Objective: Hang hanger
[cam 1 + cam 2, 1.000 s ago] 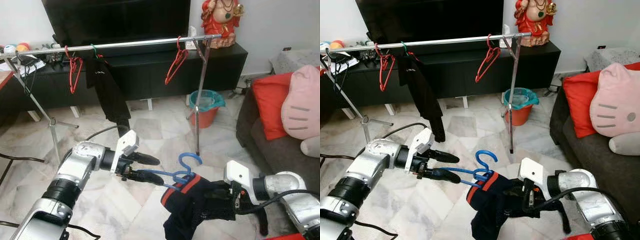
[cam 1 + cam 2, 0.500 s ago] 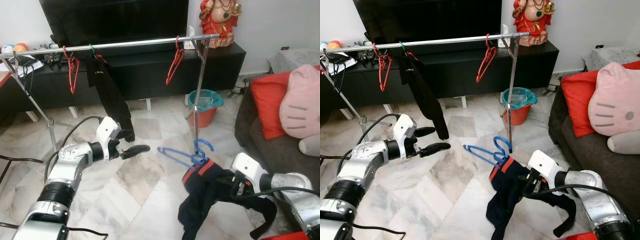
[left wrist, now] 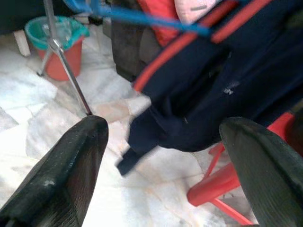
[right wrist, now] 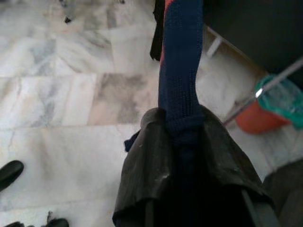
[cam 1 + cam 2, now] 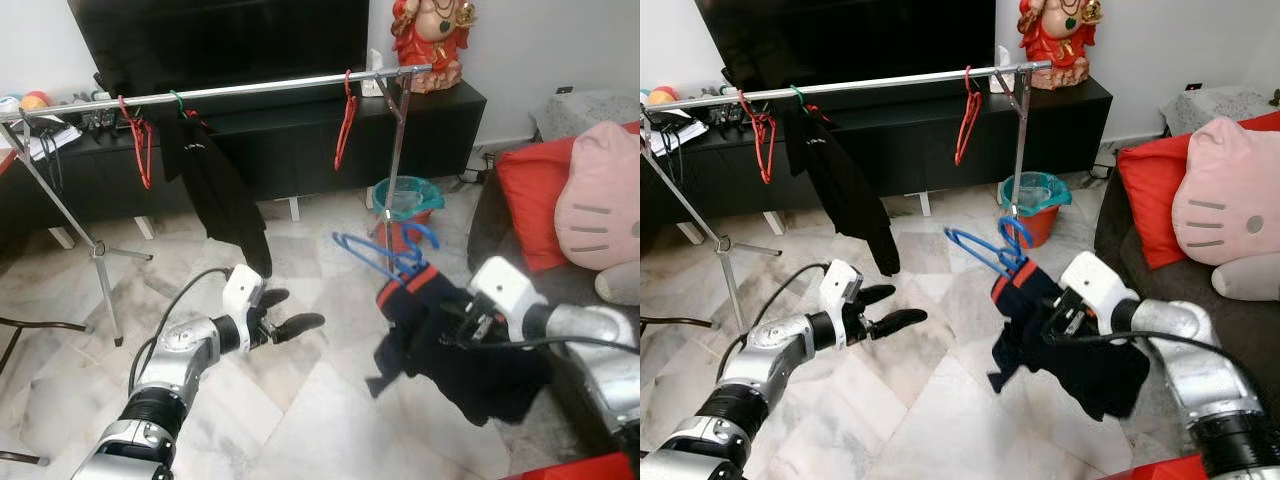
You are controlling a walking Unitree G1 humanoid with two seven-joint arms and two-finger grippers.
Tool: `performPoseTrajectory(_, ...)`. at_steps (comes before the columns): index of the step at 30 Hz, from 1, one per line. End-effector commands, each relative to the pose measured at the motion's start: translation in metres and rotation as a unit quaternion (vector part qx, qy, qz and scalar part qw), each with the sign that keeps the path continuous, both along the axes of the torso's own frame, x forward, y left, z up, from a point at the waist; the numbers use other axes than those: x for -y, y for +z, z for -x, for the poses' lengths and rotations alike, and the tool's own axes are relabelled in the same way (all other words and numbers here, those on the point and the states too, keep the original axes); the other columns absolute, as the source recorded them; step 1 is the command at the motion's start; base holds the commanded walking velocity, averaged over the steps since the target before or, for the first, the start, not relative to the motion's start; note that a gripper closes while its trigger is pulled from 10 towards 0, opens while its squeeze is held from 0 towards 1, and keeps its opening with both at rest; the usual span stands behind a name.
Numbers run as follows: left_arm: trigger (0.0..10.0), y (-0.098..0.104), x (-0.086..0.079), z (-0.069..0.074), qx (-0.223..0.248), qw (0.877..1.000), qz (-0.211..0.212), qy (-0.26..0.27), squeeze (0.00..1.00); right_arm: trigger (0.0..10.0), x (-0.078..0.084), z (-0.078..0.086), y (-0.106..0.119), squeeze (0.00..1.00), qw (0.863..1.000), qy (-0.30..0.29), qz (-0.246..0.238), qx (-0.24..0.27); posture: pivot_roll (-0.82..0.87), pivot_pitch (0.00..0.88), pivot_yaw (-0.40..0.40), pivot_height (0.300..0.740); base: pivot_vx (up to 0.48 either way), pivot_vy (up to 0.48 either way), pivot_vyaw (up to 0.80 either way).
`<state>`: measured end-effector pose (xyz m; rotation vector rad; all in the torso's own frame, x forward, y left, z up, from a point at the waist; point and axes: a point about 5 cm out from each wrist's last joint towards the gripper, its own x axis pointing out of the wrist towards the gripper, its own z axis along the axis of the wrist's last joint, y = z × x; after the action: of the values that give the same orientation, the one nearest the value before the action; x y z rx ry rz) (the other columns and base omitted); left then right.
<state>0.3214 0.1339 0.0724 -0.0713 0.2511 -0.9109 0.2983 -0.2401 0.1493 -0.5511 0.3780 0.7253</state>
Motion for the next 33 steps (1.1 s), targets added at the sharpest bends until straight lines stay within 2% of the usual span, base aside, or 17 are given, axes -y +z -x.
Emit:
performPoseTrajectory(1, 10.0, 0.000, 0.004, 0.000, 0.001, 1.000, -0.009, -0.020, 0.00, 0.0, -0.007, -0.002, 0.021, 0.00, 0.999, 0.035, -0.010, 0.030, -0.29, 0.000, 0.098, 0.740, 0.000, 0.000, 0.00)
performPoseTrajectory(4, 10.0, -0.001, 0.010, 0.002, -0.016, 0.998, 0.010, -0.052, 0.02, 0.0, -0.007, -0.003, 0.025, 0.00, 0.998, 0.051, -0.001, 0.027, -0.29, 0.000, 0.108, 0.740, 0.000, 0.000, 0.00)
performPoseTrajectory(5, 10.0, -0.001, 0.012, 0.003, -0.020, 0.998, 0.014, -0.064, 1.00, 0.0, -0.006, -0.003, 0.027, 0.00, 0.998, 0.057, 0.004, 0.026, -0.29, 0.000, 0.108, 0.740, 0.000, 0.000, 0.00)
performPoseTrajectory(8, 10.0, 0.001, 0.018, 0.008, -0.034, 0.991, 0.033, -0.122, 1.00, 0.0, -0.004, -0.004, 0.041, 0.00, 0.996, 0.086, 0.012, 0.027, -0.30, 0.000, 0.125, 0.740, 0.000, 0.000, 0.00)
performPoseTrajectory(13, 10.0, 0.003, 0.020, 0.008, -0.023, 0.990, 0.029, -0.138, 1.00, 0.0, -0.007, 0.001, 0.052, 0.00, 0.991, 0.133, 0.008, 0.027, -0.30, 0.000, 0.135, 0.740, 0.000, 0.000, 0.00)
performPoseTrajectory(14, 10.0, 0.004, 0.020, 0.007, -0.015, 0.989, 0.022, -0.144, 1.00, 0.0, -0.009, 0.005, 0.057, 0.00, 0.987, 0.157, 0.000, 0.028, -0.31, 0.000, 0.138, 0.740, 0.000, 0.000, 0.00)
performPoseTrajectory(18, 10.0, 0.003, 0.021, 0.010, -0.005, 0.985, 0.007, -0.171, 1.00, 0.0, -0.008, 0.009, 0.064, 0.00, 0.982, 0.185, -0.022, 0.024, -0.31, 0.000, 0.144, 0.740, 0.000, 0.000, 0.00)
performPoseTrajectory(23, 10.0, 0.002, 0.021, 0.007, 0.016, 0.986, -0.036, -0.164, 1.00, 0.0, -0.008, 0.015, 0.070, 0.00, 0.976, 0.214, -0.038, 0.014, -0.31, 0.000, 0.150, 0.740, 0.000, 0.000, 0.00)
performPoseTrajectory(28, 10.0, 0.002, 0.021, 0.003, 0.040, 0.988, -0.051, -0.138, 1.00, 0.0, -0.006, 0.018, 0.070, 0.00, 0.974, 0.225, -0.039, 0.001, -0.31, 0.000, 0.150, 0.740, 0.000, 0.000, 0.00)
performPoseTrajectory(29, 10.0, 0.003, 0.020, 0.002, 0.050, 0.989, -0.057, -0.128, 0.83, 0.0, -0.005, 0.018, 0.070, 0.00, 0.974, 0.225, -0.037, 0.000, -0.31, 0.000, 0.150, 0.740, 0.000, 0.000, 0.00)
performPoseTrajectory(30, 10.0, 0.003, 0.020, 0.001, 0.057, 0.989, -0.061, -0.122, 0.83, 0.0, -0.005, 0.019, 0.070, 0.00, 0.973, 0.226, -0.036, -0.001, -0.31, 0.000, 0.149, 0.740, 0.000, 0.000, 0.00)
performPoseTrajectory(31, 10.0, 0.003, 0.020, 0.001, 0.061, 0.989, -0.065, -0.117, 0.00, 0.0, -0.004, 0.019, 0.070, 0.00, 0.973, 0.227, -0.036, -0.002, -0.31, 0.000, 0.149, 0.740, 0.000, 0.000, 0.00)
performPoseTrajectory(33, 10.0, 0.003, 0.018, -0.002, 0.083, 0.990, -0.082, -0.083, 0.00, 0.0, -0.003, 0.021, 0.074, 0.00, 0.971, 0.235, -0.034, -0.007, -0.31, 0.000, 0.149, 0.740, 0.000, 0.000, 0.00)
